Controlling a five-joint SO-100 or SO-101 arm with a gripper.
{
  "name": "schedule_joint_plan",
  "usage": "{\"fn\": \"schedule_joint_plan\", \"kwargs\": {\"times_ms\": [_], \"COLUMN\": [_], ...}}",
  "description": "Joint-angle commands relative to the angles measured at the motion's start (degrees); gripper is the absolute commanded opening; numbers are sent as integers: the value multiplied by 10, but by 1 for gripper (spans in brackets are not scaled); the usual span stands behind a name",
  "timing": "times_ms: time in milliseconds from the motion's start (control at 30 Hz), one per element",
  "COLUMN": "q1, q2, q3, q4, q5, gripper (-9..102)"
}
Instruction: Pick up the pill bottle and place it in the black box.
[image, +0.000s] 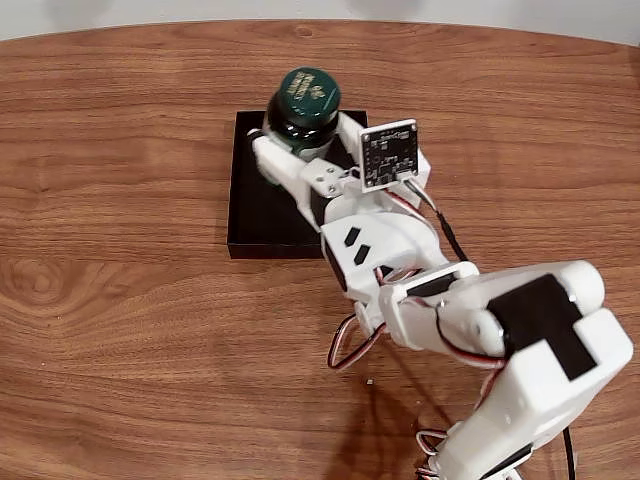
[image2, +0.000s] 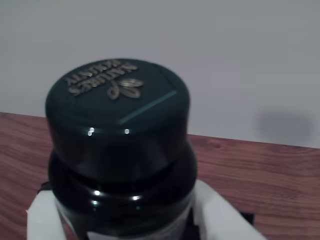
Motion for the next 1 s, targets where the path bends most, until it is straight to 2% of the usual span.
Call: {"fn": "schedule_joint_plan", "kwargs": {"times_ms": [0, 967], "q1": [8, 48], "q2": [-9, -166], "q3": [-53, -114], "q4": [-32, -76], "q5": [23, 84], "gripper": [22, 23]}}
